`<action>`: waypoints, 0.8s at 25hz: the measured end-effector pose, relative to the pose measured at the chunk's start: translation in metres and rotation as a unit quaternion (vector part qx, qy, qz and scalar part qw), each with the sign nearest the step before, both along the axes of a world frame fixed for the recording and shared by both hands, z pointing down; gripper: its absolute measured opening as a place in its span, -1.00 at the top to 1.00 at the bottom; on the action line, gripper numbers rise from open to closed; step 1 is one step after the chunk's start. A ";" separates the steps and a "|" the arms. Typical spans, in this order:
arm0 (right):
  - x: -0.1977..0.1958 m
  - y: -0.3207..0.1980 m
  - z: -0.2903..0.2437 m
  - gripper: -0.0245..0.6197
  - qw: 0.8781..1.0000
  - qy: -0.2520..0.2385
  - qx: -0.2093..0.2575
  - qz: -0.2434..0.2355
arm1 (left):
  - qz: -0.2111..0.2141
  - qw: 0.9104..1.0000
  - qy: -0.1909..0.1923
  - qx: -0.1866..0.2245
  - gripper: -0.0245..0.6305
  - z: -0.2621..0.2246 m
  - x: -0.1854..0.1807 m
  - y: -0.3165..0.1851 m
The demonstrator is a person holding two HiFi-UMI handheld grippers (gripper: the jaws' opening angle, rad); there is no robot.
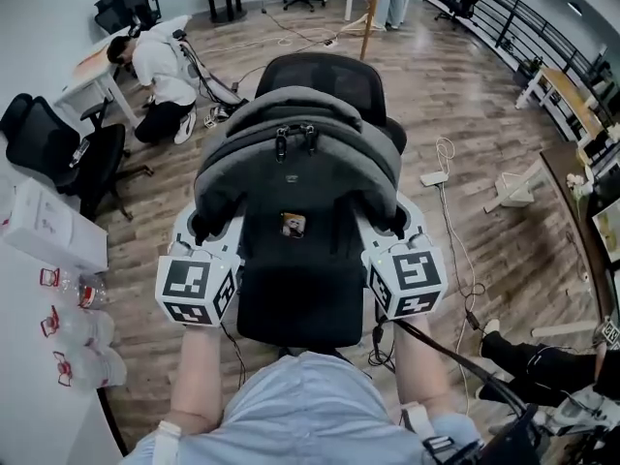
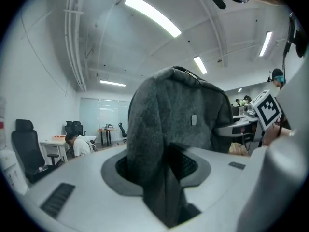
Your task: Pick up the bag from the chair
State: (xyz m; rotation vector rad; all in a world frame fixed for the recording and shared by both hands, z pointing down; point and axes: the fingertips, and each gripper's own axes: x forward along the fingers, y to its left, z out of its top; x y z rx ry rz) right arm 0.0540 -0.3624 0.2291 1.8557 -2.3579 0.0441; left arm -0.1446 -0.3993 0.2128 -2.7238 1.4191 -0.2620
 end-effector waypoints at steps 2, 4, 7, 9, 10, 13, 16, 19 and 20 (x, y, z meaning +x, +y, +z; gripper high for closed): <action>-0.003 0.004 -0.007 0.47 1.000 0.000 0.007 0.001 | 0.000 1.000 0.001 0.007 0.45 -0.007 -0.003 0.004; -0.005 0.009 -0.010 0.47 1.000 0.000 0.011 0.002 | 0.000 1.000 0.001 0.010 0.45 -0.011 -0.005 0.009; -0.009 0.015 -0.016 0.47 1.000 0.001 0.018 0.000 | -0.006 1.000 -0.001 0.017 0.45 -0.018 -0.009 0.016; -0.011 0.018 -0.018 0.47 1.000 0.003 0.020 -0.004 | -0.010 1.000 0.000 0.018 0.45 -0.020 -0.011 0.020; -0.012 0.020 -0.019 0.47 1.000 0.005 0.020 -0.005 | -0.011 1.000 0.001 0.018 0.45 -0.020 -0.011 0.022; -0.013 0.026 -0.020 0.48 1.000 0.010 0.021 -0.002 | -0.011 1.000 0.005 0.017 0.45 -0.020 -0.012 0.025; -0.013 0.029 -0.021 0.50 1.000 0.014 0.025 0.002 | -0.011 1.000 0.005 0.019 0.45 -0.021 -0.011 0.027; -0.011 0.029 -0.022 0.50 1.000 0.012 0.027 0.004 | -0.009 1.000 0.004 0.021 0.45 -0.023 -0.009 0.027; -0.011 0.029 -0.023 0.50 1.000 0.012 0.028 0.004 | -0.010 1.000 0.004 0.022 0.45 -0.024 -0.009 0.027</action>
